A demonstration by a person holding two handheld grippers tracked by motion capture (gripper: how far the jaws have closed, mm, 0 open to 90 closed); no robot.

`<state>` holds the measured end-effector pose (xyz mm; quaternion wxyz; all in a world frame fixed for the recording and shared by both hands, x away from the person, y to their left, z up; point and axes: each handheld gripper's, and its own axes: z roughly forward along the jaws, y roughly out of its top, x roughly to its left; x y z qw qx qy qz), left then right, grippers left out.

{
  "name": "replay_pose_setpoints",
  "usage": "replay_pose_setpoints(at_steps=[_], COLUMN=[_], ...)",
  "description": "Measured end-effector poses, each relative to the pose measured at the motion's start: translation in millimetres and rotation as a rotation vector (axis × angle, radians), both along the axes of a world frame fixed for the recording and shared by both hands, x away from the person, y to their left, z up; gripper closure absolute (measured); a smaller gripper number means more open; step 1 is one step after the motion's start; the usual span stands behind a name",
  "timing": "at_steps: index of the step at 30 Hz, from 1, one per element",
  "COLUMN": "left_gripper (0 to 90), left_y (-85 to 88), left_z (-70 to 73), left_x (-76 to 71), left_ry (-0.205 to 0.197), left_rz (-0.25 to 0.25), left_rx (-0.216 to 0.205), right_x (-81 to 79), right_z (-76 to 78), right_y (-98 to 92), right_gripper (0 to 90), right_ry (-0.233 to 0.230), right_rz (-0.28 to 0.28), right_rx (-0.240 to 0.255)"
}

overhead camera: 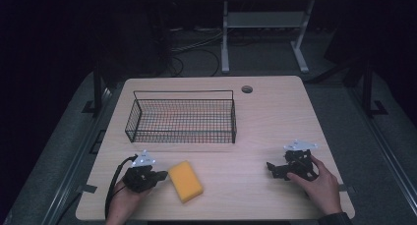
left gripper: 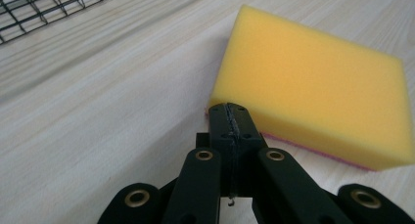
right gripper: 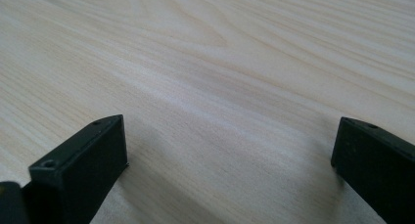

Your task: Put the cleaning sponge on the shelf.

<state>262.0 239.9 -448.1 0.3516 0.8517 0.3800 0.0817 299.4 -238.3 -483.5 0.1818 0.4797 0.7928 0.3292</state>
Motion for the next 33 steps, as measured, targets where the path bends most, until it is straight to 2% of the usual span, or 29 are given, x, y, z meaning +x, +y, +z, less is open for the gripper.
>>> replay_pose_setpoints(at_steps=[16, 33], left_gripper=[89.8, 89.8], left_y=[-13.6, -38.1], left_z=[1.0, 3.6], left_x=[19.2, 37.4], left_ry=[-0.004, -0.005], left_rz=[-0.014, -0.053], left_rx=[0.003, -0.003], right_x=[0.1, 0.3], right_z=[0.1, -0.1], right_y=[0.1, 0.0], right_gripper=[0.0, 0.0], right_ry=[0.001, -0.002], right_rz=[-0.001, 0.000], right_rx=[0.000, 0.000])
